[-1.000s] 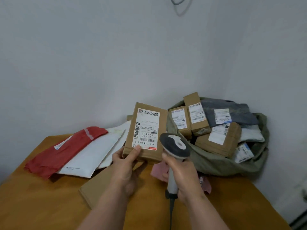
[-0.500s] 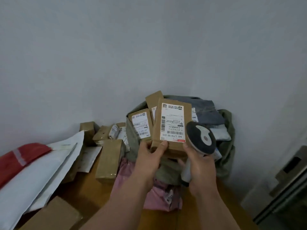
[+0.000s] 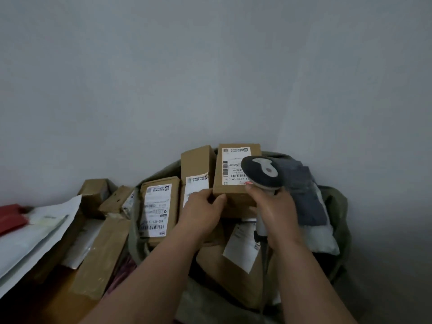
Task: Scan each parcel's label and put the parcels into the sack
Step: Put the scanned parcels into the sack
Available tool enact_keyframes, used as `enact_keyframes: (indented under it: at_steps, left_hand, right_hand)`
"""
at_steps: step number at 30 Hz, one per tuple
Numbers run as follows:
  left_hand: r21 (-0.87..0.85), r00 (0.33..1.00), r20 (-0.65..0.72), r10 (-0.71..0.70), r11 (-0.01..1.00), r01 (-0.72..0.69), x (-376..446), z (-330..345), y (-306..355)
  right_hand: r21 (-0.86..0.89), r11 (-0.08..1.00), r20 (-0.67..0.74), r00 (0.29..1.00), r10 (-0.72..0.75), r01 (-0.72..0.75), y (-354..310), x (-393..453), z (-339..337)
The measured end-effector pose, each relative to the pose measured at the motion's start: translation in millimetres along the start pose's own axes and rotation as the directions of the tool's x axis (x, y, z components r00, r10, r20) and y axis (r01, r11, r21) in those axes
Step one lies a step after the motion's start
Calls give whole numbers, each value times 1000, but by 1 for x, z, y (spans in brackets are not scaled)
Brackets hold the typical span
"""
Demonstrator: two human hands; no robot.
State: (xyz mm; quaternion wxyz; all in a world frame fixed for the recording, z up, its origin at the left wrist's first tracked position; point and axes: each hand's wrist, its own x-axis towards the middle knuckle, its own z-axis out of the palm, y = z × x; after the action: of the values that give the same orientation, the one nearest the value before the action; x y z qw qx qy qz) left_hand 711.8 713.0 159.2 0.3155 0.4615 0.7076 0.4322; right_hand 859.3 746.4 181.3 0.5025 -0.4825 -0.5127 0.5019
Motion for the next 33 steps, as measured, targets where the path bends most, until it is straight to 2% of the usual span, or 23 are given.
enact_keyframes:
  at_steps: [5, 7, 8, 10, 12, 13, 15, 17, 19, 20, 24, 27, 29, 33]
  left_hand:
    - [-85, 995, -58, -86, 993, 80, 6, -9, -13]
    - [-92, 973, -207, -106, 992, 88, 5, -20, -16]
    - [-98, 936, -334, -107, 992, 78, 3, -28, -17]
    - [-134, 809, -570, -147, 987, 85, -4, -43, -26]
    - [-223, 687, -670, -280, 959, 174, -13, -58, -48]
    - [-289, 645, -671, -367, 930, 229, -16, -63, -61]
    - [-456, 638, -560, -528, 840, 294, -26, -64, -85]
    - [-654, 619, -396, -679, 681, 329, -32, -59, -105]
    - [-687, 624, -310, -717, 622, 374, -41, -53, -119]
    - [-728, 632, -222, -742, 557, 398, -46, -51, -127]
    - [-812, 674, 53, -737, 360, 459, -60, -41, -150]
    - [-822, 713, 205, -670, 278, 497, -66, -37, -147]
    - [-804, 707, 270, -653, 251, 539, -68, -38, -137]
    - [-775, 682, 292, -671, 252, 580, -68, -43, -116]
  right_hand:
    - [-4, 1000, 121, 992, 20, -20, 2, 28, 8]
    - [42, 999, 149, 988, 27, -34, 2, 29, 8]
    - [75, 996, 147, 989, 27, -38, 3, 28, 7]
    - [154, 987, 100, 995, 24, -39, 6, 23, 3]
    - [214, 976, 20, 1000, 24, -28, 9, 14, 0]
    - [227, 974, -25, 1000, 17, -11, 10, 9, -3]
    - [223, 975, -112, 994, 0, 25, 12, 0, -7]
    - [241, 971, -196, 980, 38, 11, 14, -8, -12]
    - [251, 966, -246, 961, 127, -63, 18, -15, -14]
    - [245, 964, -253, 952, 172, -109, 21, -20, -14]
    - [150, 954, -189, 940, 284, -258, 43, -49, -14]
    - [24, 949, -157, 936, 315, -315, 62, -81, -11]
    - [-2, 941, -174, 927, 333, -338, 72, -100, -9]
    - [47, 943, -263, 907, 329, -328, 84, -123, -16]
